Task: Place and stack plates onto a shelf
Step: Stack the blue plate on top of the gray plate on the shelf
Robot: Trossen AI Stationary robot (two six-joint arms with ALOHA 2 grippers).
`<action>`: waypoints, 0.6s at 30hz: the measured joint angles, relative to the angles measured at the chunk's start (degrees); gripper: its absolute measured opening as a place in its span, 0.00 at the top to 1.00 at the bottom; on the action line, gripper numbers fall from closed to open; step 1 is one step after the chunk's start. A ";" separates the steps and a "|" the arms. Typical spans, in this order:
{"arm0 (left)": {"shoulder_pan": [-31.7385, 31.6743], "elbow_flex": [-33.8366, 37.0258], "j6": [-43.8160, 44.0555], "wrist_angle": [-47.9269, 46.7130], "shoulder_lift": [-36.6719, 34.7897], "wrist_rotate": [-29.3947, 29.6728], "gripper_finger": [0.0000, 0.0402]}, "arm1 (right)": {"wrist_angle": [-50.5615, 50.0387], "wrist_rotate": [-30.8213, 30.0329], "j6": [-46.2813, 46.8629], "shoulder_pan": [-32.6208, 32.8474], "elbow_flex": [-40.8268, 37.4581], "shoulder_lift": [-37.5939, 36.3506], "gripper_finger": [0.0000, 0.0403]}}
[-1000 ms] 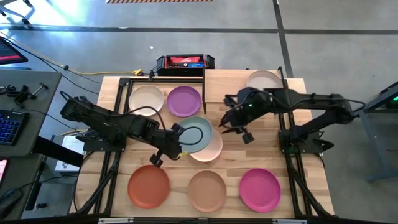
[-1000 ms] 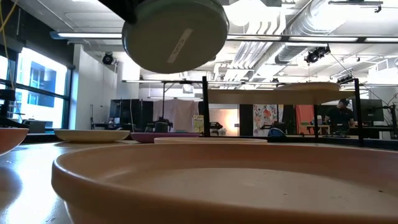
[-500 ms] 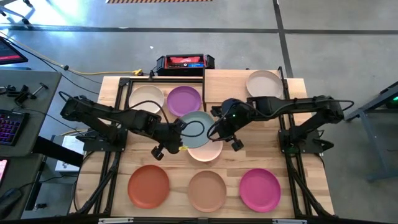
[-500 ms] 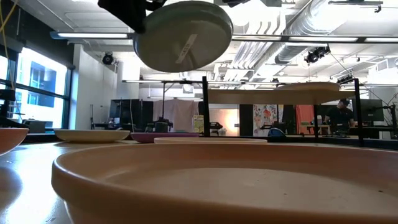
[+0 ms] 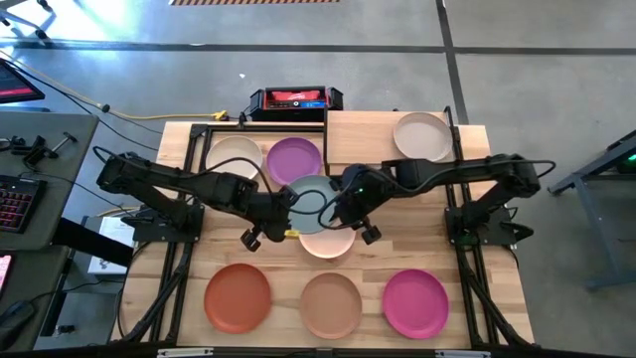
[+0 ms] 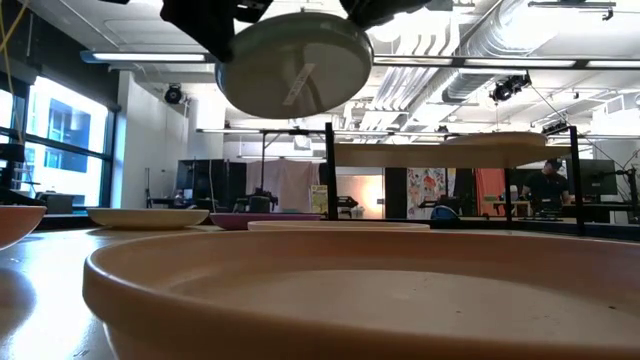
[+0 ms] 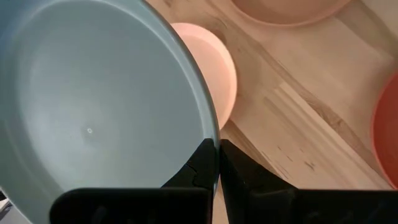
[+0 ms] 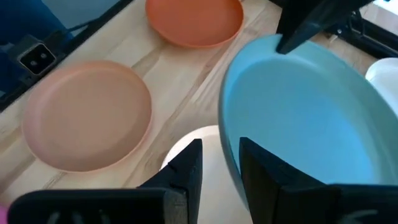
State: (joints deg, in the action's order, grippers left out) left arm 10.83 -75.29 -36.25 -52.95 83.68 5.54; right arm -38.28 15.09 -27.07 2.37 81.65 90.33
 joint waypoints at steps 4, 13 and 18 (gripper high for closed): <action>0.00 0.00 0.00 -0.04 0.00 0.00 1.00 | 0.02 -1.89 0.00 0.00 0.00 0.68 0.79; 0.02 0.00 0.00 -0.21 0.00 0.00 1.00 | -0.45 -5.51 1.07 0.00 0.00 0.87 0.79; 0.00 0.00 0.48 -0.20 0.00 0.00 1.00 | -1.86 -6.01 1.49 0.00 0.00 1.17 0.79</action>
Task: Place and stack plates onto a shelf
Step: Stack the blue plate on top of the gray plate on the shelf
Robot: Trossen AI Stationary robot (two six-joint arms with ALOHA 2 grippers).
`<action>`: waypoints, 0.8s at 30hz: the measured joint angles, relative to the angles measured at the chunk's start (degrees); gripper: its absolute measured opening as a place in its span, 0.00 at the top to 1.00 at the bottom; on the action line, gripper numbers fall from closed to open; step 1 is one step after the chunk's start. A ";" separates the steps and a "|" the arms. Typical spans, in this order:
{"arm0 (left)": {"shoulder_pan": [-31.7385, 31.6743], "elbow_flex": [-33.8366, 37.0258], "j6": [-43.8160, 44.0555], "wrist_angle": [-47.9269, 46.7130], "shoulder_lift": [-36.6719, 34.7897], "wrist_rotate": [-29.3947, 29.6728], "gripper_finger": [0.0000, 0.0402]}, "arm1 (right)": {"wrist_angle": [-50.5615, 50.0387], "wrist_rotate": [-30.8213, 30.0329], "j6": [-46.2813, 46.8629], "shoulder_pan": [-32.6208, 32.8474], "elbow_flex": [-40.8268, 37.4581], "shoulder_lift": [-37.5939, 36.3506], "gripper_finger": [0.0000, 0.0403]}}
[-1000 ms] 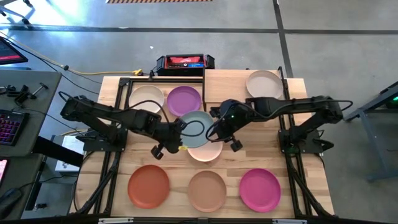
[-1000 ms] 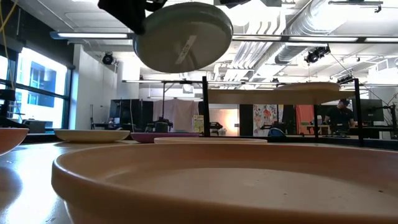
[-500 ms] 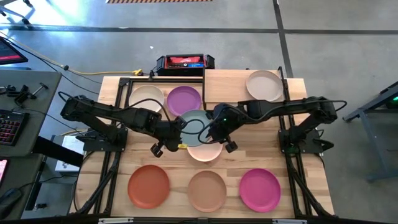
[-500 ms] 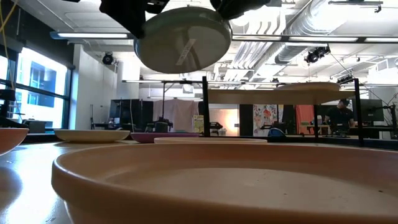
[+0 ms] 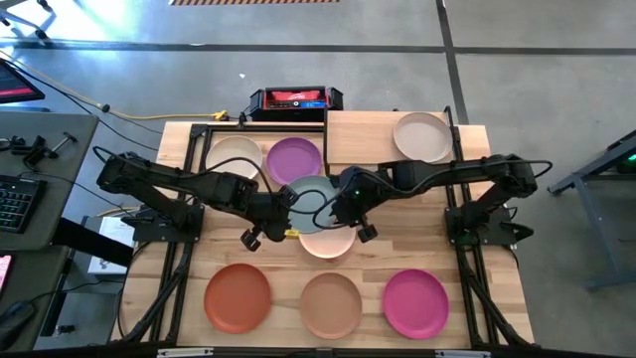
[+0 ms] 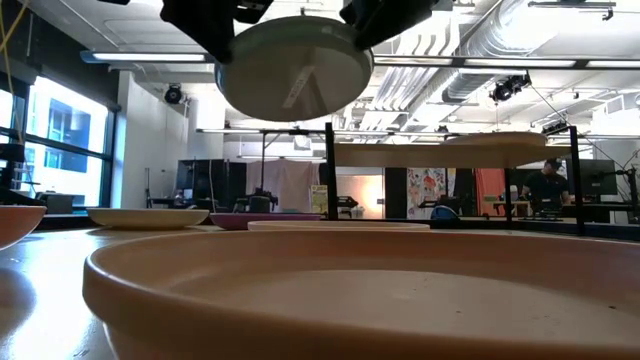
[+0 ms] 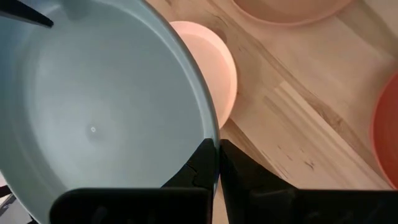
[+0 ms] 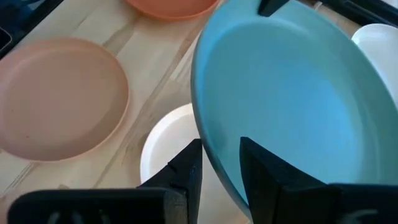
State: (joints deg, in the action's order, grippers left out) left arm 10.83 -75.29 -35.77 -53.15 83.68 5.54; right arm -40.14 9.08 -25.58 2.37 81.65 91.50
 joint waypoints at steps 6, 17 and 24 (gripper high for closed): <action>0.00 0.00 1.25 0.22 0.00 -0.04 1.00 | -0.50 0.03 0.00 0.09 0.00 0.09 0.84; 0.00 -0.04 2.60 0.48 0.00 0.31 0.99 | -1.37 0.53 -0.37 0.92 0.00 0.87 0.99; -0.38 -0.04 10.90 0.57 0.34 3.50 0.92 | -1.34 0.40 1.20 0.88 0.00 0.87 1.00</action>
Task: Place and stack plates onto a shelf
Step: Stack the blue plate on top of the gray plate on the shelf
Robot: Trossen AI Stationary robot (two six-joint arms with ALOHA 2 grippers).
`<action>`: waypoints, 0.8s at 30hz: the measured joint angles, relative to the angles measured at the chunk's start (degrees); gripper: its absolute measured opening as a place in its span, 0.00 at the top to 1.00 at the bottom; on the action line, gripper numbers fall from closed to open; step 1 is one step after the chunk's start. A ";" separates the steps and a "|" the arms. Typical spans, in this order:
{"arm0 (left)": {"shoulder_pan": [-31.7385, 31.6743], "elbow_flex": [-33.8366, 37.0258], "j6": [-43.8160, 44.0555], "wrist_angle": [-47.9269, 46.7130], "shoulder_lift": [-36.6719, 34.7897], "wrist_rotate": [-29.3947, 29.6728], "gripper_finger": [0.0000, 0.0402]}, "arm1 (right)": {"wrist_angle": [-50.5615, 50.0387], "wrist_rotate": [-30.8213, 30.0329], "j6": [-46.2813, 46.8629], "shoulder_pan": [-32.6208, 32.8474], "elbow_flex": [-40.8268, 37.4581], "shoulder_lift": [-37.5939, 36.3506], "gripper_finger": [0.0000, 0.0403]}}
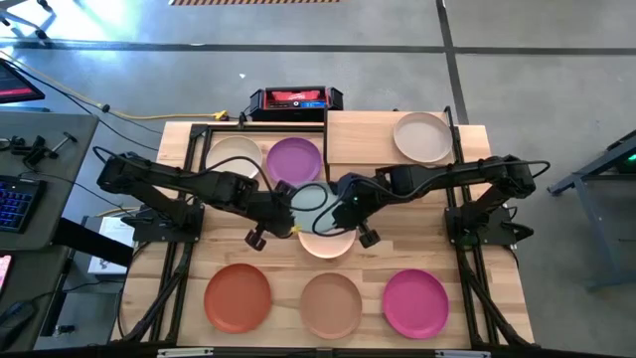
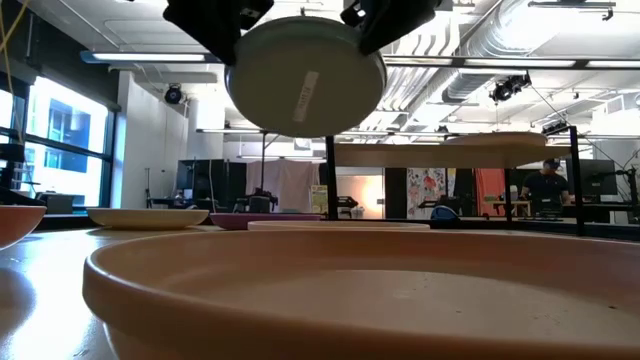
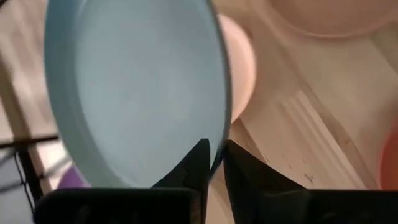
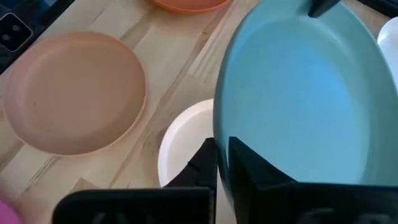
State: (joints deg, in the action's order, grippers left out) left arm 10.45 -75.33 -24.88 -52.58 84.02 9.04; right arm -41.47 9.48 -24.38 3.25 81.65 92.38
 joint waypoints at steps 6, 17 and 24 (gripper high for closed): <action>-1.49 0.00 7.03 0.05 1.94 0.99 0.87 | -0.02 -0.42 1.50 -0.07 0.00 0.00 1.00; -4.58 -0.02 15.20 0.18 3.33 -6.51 0.68 | -0.45 -2.05 3.92 -0.11 0.00 0.00 1.00; -4.82 -1.68 18.71 -0.78 3.20 -6.49 0.64 | -3.58 -2.41 6.20 -0.08 0.00 0.00 1.00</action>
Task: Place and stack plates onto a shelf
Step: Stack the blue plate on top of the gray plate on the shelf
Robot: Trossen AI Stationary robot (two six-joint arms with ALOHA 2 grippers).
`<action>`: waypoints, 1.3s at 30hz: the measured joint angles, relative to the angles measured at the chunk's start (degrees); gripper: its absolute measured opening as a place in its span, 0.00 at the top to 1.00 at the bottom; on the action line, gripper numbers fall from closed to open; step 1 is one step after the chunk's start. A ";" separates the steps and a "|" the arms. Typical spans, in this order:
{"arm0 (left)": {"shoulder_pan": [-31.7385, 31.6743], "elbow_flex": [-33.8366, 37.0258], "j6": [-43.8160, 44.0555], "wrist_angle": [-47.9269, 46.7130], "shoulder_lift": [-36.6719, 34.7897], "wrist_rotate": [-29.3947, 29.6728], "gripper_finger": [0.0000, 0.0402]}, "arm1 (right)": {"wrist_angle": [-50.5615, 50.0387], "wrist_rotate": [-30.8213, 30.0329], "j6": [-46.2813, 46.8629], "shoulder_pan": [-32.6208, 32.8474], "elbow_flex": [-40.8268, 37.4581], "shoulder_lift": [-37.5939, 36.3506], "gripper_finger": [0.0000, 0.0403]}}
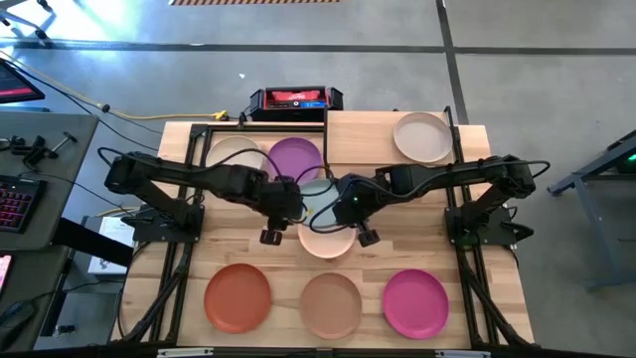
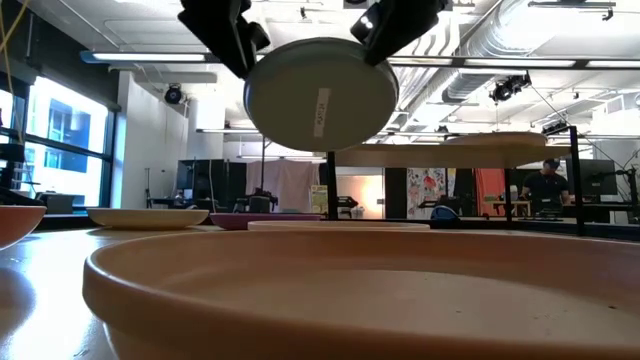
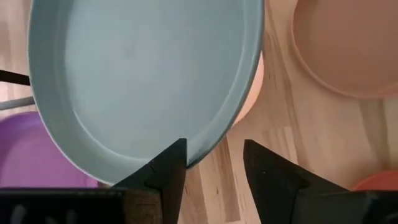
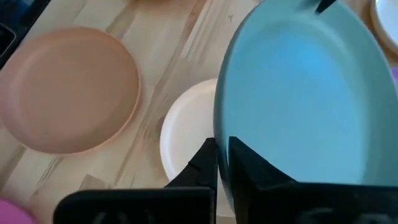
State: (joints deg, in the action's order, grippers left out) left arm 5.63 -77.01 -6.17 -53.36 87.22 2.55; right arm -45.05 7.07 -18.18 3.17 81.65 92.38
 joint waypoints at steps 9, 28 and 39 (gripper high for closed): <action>0.34 -3.72 1.56 -3.31 -0.07 -0.55 0.65 | -4.24 -2.95 1.43 0.76 0.00 -0.11 1.00; 0.48 -3.74 11.31 -11.63 -0.07 -0.75 0.65 | -18.03 -15.04 5.57 6.80 11.60 -1.01 1.00; 0.44 -3.48 14.29 -13.99 -0.02 -0.26 0.65 | -32.22 -21.05 8.16 4.80 17.11 -3.96 1.00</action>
State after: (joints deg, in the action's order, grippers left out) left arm 6.06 -80.49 8.12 -67.35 87.20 2.28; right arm -77.28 -13.98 -10.02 7.96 98.76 88.42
